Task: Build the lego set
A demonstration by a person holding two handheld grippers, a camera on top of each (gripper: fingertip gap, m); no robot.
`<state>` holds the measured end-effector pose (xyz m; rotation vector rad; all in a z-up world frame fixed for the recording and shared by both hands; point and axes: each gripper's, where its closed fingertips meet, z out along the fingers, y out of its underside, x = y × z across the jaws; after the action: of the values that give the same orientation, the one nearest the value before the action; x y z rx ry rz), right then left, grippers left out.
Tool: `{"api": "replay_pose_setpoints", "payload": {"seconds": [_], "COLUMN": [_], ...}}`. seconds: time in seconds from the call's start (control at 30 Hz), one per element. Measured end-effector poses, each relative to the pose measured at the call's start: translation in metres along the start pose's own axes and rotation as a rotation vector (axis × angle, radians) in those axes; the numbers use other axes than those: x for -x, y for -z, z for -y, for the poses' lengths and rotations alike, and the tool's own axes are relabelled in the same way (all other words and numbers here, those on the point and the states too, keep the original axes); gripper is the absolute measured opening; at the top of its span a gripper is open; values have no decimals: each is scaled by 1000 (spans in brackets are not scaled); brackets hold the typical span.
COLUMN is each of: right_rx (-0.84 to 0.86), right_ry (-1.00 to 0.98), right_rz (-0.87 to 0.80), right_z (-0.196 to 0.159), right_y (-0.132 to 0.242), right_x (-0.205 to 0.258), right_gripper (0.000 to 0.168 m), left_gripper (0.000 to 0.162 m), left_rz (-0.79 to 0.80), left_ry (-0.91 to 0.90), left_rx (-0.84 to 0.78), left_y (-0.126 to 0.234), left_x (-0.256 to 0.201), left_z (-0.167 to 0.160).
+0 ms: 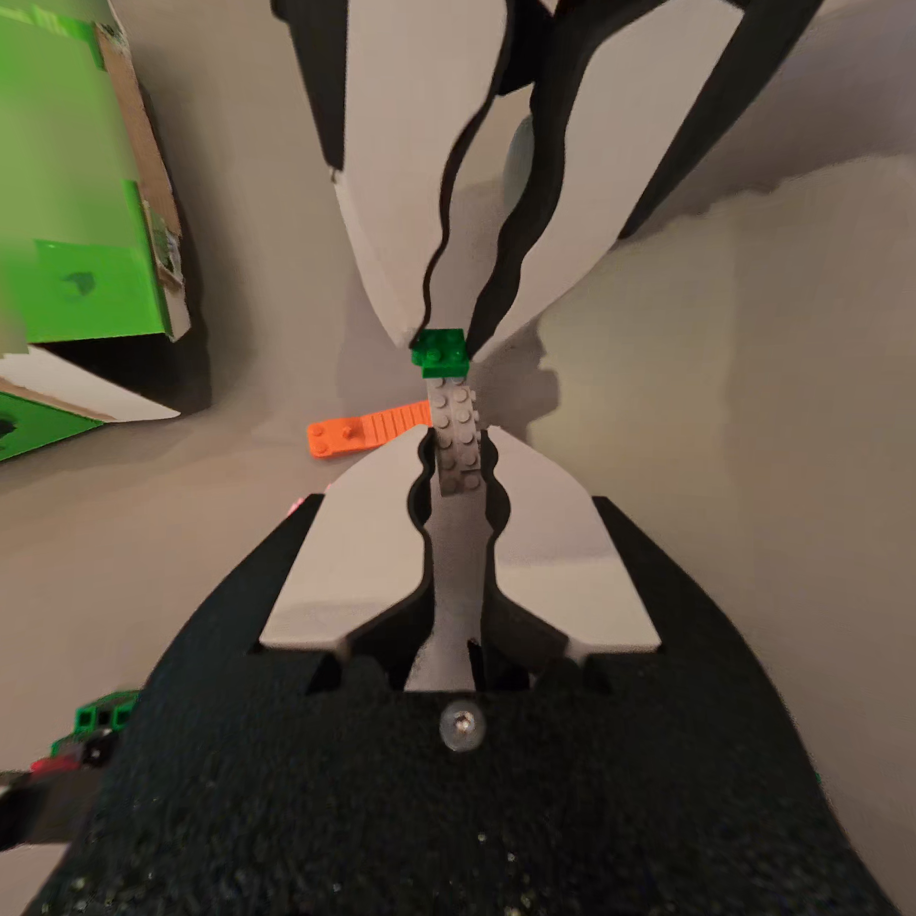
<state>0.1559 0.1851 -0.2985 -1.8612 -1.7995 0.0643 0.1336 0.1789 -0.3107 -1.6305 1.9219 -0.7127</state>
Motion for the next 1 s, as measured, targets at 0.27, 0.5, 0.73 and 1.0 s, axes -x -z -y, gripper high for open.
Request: {"api": "replay_pose_setpoints", "payload": {"seconds": [0.27, 0.5, 0.73, 1.0], "right_rx": [-8, -23, -11, -16], "right_ry": [16, 20, 25, 41], "right_rz": [92, 106, 139, 139], "right_z": [-14, -12, -10, 0], "right_y": [-23, -33, -32, -30], "right_x": [-1, 0, 5, 7], "right_gripper": [18, 18, 18, 18], "left_gripper": [17, 17, 17, 16], "left_rz": [13, 0, -24, -37], "left_ry": [80, 77, 30, 28], "left_rx": [71, 72, 77, 54], "left_y": [-19, -17, -14, -4], "left_x": [13, 9, 4, 3], "left_z": [-17, -19, -21, -24]}}
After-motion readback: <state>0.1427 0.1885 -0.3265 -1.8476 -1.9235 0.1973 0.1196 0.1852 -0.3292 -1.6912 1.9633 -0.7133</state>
